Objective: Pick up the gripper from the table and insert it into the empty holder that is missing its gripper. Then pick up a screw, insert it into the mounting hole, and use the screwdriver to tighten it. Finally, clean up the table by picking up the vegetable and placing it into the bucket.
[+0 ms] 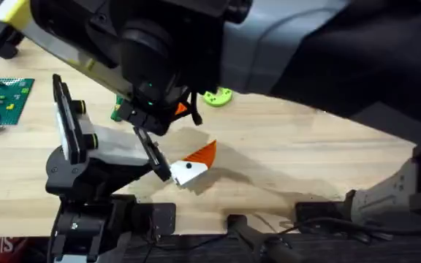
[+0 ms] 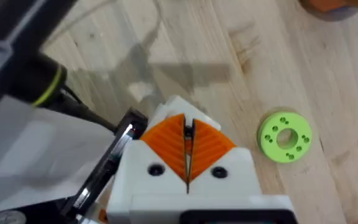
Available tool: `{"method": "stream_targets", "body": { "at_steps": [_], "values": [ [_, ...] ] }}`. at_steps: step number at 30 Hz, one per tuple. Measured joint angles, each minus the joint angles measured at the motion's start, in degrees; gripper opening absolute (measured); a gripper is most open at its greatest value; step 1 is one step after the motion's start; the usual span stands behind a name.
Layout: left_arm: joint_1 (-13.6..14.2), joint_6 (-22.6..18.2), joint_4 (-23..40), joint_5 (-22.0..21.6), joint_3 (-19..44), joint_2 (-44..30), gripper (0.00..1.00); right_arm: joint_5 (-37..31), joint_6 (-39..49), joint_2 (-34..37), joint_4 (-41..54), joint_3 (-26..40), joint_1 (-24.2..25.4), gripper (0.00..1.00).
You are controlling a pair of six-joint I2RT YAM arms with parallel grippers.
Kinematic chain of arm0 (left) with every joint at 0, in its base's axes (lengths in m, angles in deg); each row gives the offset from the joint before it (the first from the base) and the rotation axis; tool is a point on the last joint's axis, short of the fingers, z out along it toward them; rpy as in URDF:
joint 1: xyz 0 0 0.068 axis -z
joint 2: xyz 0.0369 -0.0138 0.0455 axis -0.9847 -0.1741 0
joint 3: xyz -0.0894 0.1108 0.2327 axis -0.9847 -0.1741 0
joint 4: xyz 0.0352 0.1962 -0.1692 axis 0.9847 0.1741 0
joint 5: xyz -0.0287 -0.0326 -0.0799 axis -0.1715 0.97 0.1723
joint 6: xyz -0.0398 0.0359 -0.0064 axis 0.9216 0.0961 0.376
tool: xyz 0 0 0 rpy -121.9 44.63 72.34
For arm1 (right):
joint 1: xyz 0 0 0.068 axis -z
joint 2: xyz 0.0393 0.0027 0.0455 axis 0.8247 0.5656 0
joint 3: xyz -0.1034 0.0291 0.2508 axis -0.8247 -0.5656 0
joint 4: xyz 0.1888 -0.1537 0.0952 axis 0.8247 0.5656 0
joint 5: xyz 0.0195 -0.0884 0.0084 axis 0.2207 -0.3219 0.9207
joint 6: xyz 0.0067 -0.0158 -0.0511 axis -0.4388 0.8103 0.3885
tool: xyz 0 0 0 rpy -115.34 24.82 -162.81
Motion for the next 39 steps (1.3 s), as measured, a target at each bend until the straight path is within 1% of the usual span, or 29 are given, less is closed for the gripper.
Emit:
{"method": "stream_targets", "body": {
  "at_steps": [9,12,14,19,23,24,26,27,28,29,33,34,37,38,39],
  "values": [
    [0.0,0.0,0.0,0.2,0.0,0.0,0.985,0.0,0.0,0.0,0.3,0.1,0.0,0.014],
    [0.0,0.0,0.0,0.2,0.0,0.0,0.986,0.0,0.1,0.0,0.4,0.1,0.0,0.101],
    [0.0,0.0,0.0,0.2,0.0,0.0,0.985,0.0,0.2,0.0,0.4,0.1,0.0,0.124],
    [0.0,0.0,0.0,0.2,0.0,0.0,0.985,-0.5,0.2,0.0,0.5,0.1,0.2,0.237],
    [0.0,0.0,0.0,0.2,0.0,0.0,0.985,-1.3,0.1,0.0,0.5,0.2,0.5,0.396],
    [0.0,0.0,0.0,0.2,0.0,0.0,0.985,-2.1,0.1,-0.2,0.5,0.2,1.0,0.597],
    [0.0,0.0,0.0,0.2,0.0,0.0,0.985,-2.6,0.1,-0.7,0.7,0.3,1.5,0.795],
    [0.0,0.0,0.0,0.2,0.0,0.0,0.985,-3.0,0.3,-1.1,0.7,0.3,1.8,0.926],
    [0.0,-0.1,0.0,0.2,0.0,0.0,0.985,-2.6,0.3,-1.6,0.7,0.3,2.1,0.975],
    [0.0,-0.2,0.0,0.2,0.0,0.0,0.985,-2.3,0.2,-2.0,0.7,0.3,2.2,0.987],
    [0.0,-0.2,0.0,0.2,0.0,0.0,0.985,-0.9,-0.3,-3.5,0.8,0.3,2.4,0.993],
    [0.0,-0.1,0.0,0.2,0.0,0.0,0.93,-0.7,-0.6,-3.8,0.8,0.3,2.7,0.993],
    [0.0,-0.4,0.0,0.3,0.0,0.0,0.493,-0.2,-2.3,-4.8,1.4,0.3,4.4,0.993],
    [0.0,-0.4,0.0,0.3,0.0,0.0,0.329,-0.1,-2.9,-5.2,1.9,0.3,5.0,0.993],
    [0.0,-0.5,0.0,0.3,0.0,0.0,0.221,-0.1,-3.5,-5.7,2.5,0.3,5.9,0.993]
  ]
}}
